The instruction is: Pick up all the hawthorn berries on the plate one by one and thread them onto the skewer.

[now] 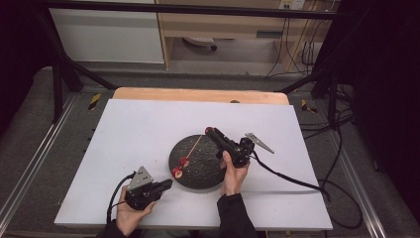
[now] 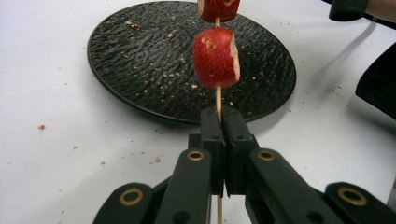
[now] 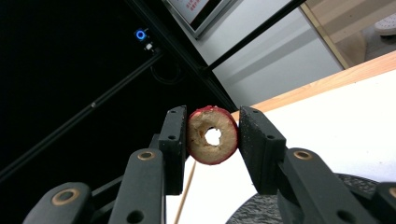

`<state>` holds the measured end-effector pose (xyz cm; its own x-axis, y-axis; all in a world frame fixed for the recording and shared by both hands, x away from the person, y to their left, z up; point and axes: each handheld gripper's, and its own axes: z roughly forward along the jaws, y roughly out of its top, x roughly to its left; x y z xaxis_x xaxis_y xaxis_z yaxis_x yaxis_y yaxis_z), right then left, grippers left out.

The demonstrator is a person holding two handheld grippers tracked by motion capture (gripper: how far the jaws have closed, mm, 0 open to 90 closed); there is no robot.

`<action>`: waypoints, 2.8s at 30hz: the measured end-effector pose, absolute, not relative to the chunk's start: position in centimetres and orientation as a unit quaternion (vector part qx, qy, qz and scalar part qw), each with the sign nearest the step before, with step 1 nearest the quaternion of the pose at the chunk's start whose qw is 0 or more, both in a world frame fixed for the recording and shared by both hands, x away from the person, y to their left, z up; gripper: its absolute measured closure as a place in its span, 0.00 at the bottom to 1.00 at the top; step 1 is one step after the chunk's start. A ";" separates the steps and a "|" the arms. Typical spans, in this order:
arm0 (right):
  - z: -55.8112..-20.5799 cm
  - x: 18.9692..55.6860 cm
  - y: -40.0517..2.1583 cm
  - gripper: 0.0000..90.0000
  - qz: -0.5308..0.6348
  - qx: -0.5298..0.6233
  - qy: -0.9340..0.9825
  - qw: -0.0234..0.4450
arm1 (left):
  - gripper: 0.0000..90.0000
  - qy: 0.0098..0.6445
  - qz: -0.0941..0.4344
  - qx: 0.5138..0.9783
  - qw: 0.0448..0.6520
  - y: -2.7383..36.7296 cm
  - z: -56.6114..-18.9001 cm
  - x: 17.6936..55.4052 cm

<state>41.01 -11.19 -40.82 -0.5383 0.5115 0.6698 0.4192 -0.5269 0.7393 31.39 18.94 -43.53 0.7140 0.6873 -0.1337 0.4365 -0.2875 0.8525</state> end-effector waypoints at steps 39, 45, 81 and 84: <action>-41.3 40.8 -10.8 0.71 0.743 0.483 0.463 0.003 | 0.98 0.351 0.133 0.785 0.493 17.9 -43.7 31.1; -41.6 40.8 -10.6 0.71 0.743 0.484 0.463 0.001 | 0.98 0.360 0.135 0.777 0.499 17.4 -43.7 31.1; -41.7 40.7 -10.6 0.71 0.733 0.480 0.482 0.004 | 0.98 0.375 0.132 0.766 0.506 15.0 -42.1 33.5; -41.7 40.7 -10.6 0.71 0.731 0.479 0.485 0.005 | 0.98 0.376 0.129 0.766 0.505 14.8 -42.0 33.7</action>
